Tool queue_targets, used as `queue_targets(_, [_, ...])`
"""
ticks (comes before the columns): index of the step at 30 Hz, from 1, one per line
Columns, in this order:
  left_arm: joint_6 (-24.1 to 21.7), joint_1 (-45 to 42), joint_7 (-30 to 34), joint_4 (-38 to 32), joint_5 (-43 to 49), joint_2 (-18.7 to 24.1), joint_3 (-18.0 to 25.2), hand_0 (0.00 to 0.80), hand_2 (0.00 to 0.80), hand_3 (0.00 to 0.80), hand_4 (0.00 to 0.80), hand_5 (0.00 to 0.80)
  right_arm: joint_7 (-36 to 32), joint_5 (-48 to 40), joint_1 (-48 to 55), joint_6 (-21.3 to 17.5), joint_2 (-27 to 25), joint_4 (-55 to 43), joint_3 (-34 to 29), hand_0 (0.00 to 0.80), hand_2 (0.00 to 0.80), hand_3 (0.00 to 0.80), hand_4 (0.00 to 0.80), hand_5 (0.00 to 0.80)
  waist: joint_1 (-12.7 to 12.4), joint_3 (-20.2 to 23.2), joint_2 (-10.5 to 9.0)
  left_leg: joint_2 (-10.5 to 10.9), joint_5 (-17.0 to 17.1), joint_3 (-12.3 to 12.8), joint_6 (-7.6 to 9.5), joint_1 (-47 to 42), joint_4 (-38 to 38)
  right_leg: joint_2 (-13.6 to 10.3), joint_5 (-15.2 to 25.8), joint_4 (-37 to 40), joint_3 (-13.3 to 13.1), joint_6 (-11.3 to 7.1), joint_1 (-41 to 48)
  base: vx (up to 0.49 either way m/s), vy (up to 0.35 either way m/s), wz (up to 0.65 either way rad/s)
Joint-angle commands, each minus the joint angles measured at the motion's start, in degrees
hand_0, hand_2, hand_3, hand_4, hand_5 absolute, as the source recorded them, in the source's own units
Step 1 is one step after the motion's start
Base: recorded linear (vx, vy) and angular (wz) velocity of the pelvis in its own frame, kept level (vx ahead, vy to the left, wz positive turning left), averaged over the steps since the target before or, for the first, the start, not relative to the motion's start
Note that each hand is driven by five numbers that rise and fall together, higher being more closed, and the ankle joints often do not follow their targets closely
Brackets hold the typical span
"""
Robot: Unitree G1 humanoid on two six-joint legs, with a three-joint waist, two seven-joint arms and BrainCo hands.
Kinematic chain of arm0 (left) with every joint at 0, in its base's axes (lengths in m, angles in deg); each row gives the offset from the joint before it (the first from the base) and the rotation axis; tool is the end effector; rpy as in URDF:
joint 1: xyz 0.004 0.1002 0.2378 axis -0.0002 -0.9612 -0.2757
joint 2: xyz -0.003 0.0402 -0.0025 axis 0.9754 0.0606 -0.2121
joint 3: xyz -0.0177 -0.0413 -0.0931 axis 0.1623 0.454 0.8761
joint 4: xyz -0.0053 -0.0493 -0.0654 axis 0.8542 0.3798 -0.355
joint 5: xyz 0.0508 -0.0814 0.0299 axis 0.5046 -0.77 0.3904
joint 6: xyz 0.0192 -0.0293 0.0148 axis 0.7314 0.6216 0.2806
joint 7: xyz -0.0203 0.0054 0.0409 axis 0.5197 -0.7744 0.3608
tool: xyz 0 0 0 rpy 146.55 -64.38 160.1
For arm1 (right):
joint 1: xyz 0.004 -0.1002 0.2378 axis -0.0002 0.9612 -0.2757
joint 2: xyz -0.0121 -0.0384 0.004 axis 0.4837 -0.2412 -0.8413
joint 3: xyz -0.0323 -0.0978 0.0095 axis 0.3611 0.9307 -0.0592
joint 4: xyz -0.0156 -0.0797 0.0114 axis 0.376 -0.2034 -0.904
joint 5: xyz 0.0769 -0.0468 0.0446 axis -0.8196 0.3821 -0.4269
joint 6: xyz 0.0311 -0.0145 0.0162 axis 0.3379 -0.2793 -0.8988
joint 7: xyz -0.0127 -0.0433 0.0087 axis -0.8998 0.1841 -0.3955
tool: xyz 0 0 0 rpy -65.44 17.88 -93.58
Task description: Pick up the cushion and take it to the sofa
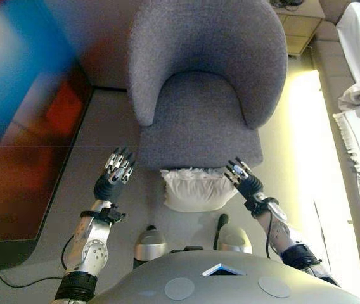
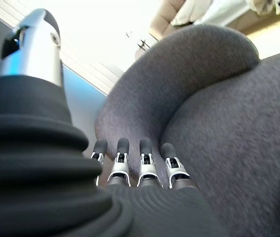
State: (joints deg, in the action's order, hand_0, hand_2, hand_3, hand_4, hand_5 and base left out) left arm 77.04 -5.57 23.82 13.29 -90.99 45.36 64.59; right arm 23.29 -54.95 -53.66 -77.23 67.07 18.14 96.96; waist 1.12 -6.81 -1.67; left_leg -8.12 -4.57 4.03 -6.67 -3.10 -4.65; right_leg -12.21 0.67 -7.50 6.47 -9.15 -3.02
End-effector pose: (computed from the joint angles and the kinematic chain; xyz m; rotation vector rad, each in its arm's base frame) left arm 0.1178 0.2245 -0.0182 -0.5624 0.1592 -0.1056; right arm 0.1424 -0.1767 -0.0504 0.6091 0.5524 0.0629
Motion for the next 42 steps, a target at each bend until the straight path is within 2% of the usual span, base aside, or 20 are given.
queue_targets(1, [0.90,1.88,0.76,-5.29,-2.34,2.53,2.05,0.000,0.000,0.000,0.000,0.000,0.48,0.34,-3.56,-1.50,2.53,-5.11,1.36,0.000,0.000,0.000,0.000,0.000,1.21,1.33,-1.40,-3.62,-0.06,-1.50,0.03,-3.10,-9.55,-1.81,7.55,0.74,-3.06,-2.04,-7.15,0.248,-0.174,0.28])
queue_targets(2, [1.32,2.20,0.61,-5.41,-2.52,1.98,1.71,0.000,0.000,0.000,0.000,0.000,0.31,0.58,-3.13,-1.15,1.84,-6.04,1.48,0.000,0.000,0.000,0.000,0.000,1.69,1.74,-1.23,-4.95,3.85,-1.62,-0.67,-2.64,-11.64,-0.54,6.75,0.54,-2.73,-0.55,-6.80,0.209,-0.166,0.26])
queue_targets(3, [1.35,2.38,0.59,-5.39,-2.42,1.72,1.51,0.000,0.000,0.000,0.000,0.000,0.10,0.82,-2.98,-1.09,1.55,-6.12,1.47,0.000,0.000,0.000,0.000,0.000,1.88,1.96,-1.12,-5.38,5.14,-1.81,-0.97,-2.18,-12.64,-0.09,6.56,0.65,-2.43,0.04,-6.53,0.245,-0.197,0.27])
queue_targets(5, [0.85,2.72,-0.21,-4.86,-1.52,0.27,0.52,0.000,0.000,0.000,0.000,0.000,-0.37,1.62,-3.10,-0.77,0.61,-4.96,1.32,0.000,0.000,0.000,0.000,0.000,2.22,2.45,-1.24,-5.76,9.63,-1.89,-1.69,0.22,-19.94,1.08,5.16,0.30,-1.77,2.89,-5.51,0.233,-0.181,0.17])
queue_targets(7, [1.11,2.79,-1.21,-4.67,-0.58,-0.56,-0.16,0.000,0.000,0.000,0.000,0.000,-0.49,1.54,-3.03,-0.83,0.22,-4.10,0.97,0.000,0.000,0.000,0.000,0.000,2.20,2.40,-1.53,-4.63,11.06,-2.52,-1.50,3.55,-27.32,1.60,3.89,-0.34,-1.50,4.92,-4.30,0.211,-0.136,0.19])
queue_targets(9, [1.58,2.84,-2.22,-4.38,0.72,-0.99,-0.99,0.000,0.000,0.000,0.000,0.000,-1.01,1.66,-2.50,-1.18,0.17,-3.04,0.70,0.000,0.000,0.000,0.000,0.000,1.93,2.15,-1.44,-4.28,11.78,-2.31,-0.91,6.76,-28.75,2.15,2.71,-0.66,-1.18,6.08,-2.74,0.243,0.011,0.23])
queue_targets(11, [1.59,2.49,-3.18,-4.40,0.57,-0.74,-1.45,0.000,0.000,0.000,0.000,0.000,-2.05,2.40,-2.15,-1.58,0.27,-2.25,0.38,0.000,0.000,0.000,0.000,0.000,1.48,1.58,-0.63,-4.12,11.88,-2.11,-0.43,7.59,-24.84,2.42,1.24,-0.79,-1.04,5.81,-1.41,0.215,0.188,0.25])
queue_targets(13, [0.86,2.04,-4.66,-3.87,0.67,-0.12,-1.16,0.000,0.000,0.000,0.000,0.000,-2.85,2.64,-1.75,-2.40,0.52,-2.04,0.66,0.000,0.000,0.000,0.000,0.000,0.09,0.67,1.53,-4.23,13.07,-0.97,-0.75,9.65,-11.14,3.25,-1.01,-0.46,-0.98,4.27,0.50,0.226,0.297,0.13])
queue_targets(16, [0.83,0.90,-3.71,-4.60,0.52,0.41,0.76,0.000,0.000,0.000,0.000,0.000,-2.64,2.51,-0.32,-4.48,0.36,-3.84,1.12,0.000,0.000,0.000,0.000,0.000,-2.74,-0.74,3.13,-3.29,14.17,-1.53,-1.56,12.42,1.69,3.22,-3.83,-0.02,-1.11,2.67,3.92,0.223,0.213,0.27])
queue_targets(17, [0.76,0.43,-2.51,-4.85,0.73,0.55,1.44,0.000,0.000,0.000,0.000,0.000,-2.50,2.15,0.02,-5.25,0.45,-4.27,0.84,0.000,0.000,0.000,0.000,0.000,-3.60,-1.14,3.36,-2.96,15.04,-2.65,-1.67,13.57,2.19,2.98,-5.01,-0.29,-1.28,2.29,5.48,0.188,0.139,0.23])
queue_targets(19, [0.58,-0.24,-1.30,-4.32,1.12,1.06,2.70,0.000,0.000,0.000,0.000,0.000,-1.93,0.97,-0.73,-5.98,0.74,-3.01,0.35,0.000,0.000,0.000,0.000,0.000,-4.03,-1.49,2.95,-2.06,11.54,-3.26,-0.82,13.80,-1.28,1.53,-6.29,-1.49,-1.68,1.56,6.57,0.162,0.109,-0.03])
queue_targets(20, [-0.02,0.11,-1.20,-3.29,1.28,1.23,3.63,0.000,0.000,0.000,0.000,0.000,-2.00,0.97,-0.67,-5.43,1.26,-2.92,0.04,0.000,0.000,0.000,0.000,0.000,-3.82,-1.28,2.73,-1.42,9.69,-2.90,-0.30,13.75,-3.45,0.42,-6.20,-2.22,-1.70,1.10,6.99,0.176,0.099,-0.52])
queue_targets(23, [-0.45,1.24,-2.89,-3.60,0.53,2.52,4.00,0.000,0.000,0.000,0.000,0.000,-2.09,2.00,-0.20,-4.81,1.40,-4.10,0.83,0.000,0.000,0.000,0.000,0.000,-3.82,-0.39,2.37,-0.23,7.73,-2.04,0.83,13.52,-5.20,-1.29,-5.59,-2.38,-1.16,0.41,7.23,0.203,0.084,-0.63])
queue_targets(28, [1.80,2.70,-2.16,-3.73,0.46,3.33,3.66,0.000,0.000,0.000,0.000,0.000,-0.94,1.67,-0.97,-4.08,2.10,-3.12,-0.18,0.000,0.000,0.000,0.000,0.000,-3.76,1.41,2.00,-0.61,6.82,-0.19,1.23,12.63,-5.30,-2.33,-5.17,-1.99,-0.68,-0.20,8.09,0.176,0.057,-0.17])
queue_targets(31, [3.60,3.62,0.31,-2.79,2.17,4.13,2.03,0.000,0.000,0.000,0.000,0.000,0.34,1.76,0.32,-5.35,2.84,-3.22,-1.50,0.000,0.000,0.000,0.000,0.000,-2.75,1.88,1.60,-0.53,6.53,5.27,1.88,14.14,-6.79,-3.06,-3.15,-2.68,0.75,-0.51,9.19,0.088,0.053,0.07])
queue_targets(34, [3.62,4.90,1.33,-1.73,2.80,4.72,0.43,0.000,0.000,0.000,0.000,0.000,1.37,1.72,0.80,-6.51,3.46,-3.43,-1.75,0.000,0.000,0.000,0.000,0.000,-2.77,2.45,1.16,2.34,5.16,5.14,4.90,14.05,-5.60,-4.30,0.75,-10.35,1.23,-0.42,6.90,0.022,0.148,0.42])
queue_targets(36, [3.31,4.72,1.46,-2.09,4.15,4.77,-0.33,0.000,0.000,0.000,0.000,0.000,1.49,2.80,1.40,-6.46,4.21,-3.67,-1.43,0.000,0.000,0.000,0.000,0.000,-2.06,1.91,1.75,3.59,3.59,5.82,6.92,11.88,-5.12,-4.48,4.24,-20.31,0.72,-0.15,1.82,0.057,0.178,0.03])
queue_targets(37, [2.80,4.31,0.81,-2.43,5.09,4.72,-0.48,0.000,0.000,0.000,0.000,0.000,1.10,2.98,1.66,-6.30,4.15,-3.73,-1.07,0.000,0.000,0.000,0.000,0.000,-1.97,1.56,2.03,3.53,3.34,6.31,7.12,10.48,-4.58,-5.49,5.85,-23.42,1.20,-0.01,-0.47,0.065,0.075,-0.09])
queue_targets(39, [2.01,4.11,-0.54,-2.76,5.19,4.97,-0.73,0.000,0.000,0.000,0.000,0.000,0.21,2.86,1.90,-5.95,3.79,-3.91,-0.34,0.000,0.000,0.000,0.000,0.000,-1.74,0.91,2.01,3.16,3.16,7.11,6.60,8.36,-3.61,-7.06,6.14,-22.44,2.53,0.52,-3.16,0.075,-0.059,-0.21])
queue_targets(42, [0.85,4.43,-3.79,-3.43,4.70,5.24,-0.87,0.000,0.000,0.000,0.000,0.000,0.61,3.03,-0.12,-5.53,3.59,-3.46,0.38,0.000,0.000,0.000,0.000,0.000,-1.52,-0.37,0.79,1.93,2.70,6.93,4.18,6.75,-3.54,-8.84,7.41,-10.64,3.10,-0.12,-3.85,0.100,-0.283,-0.30])
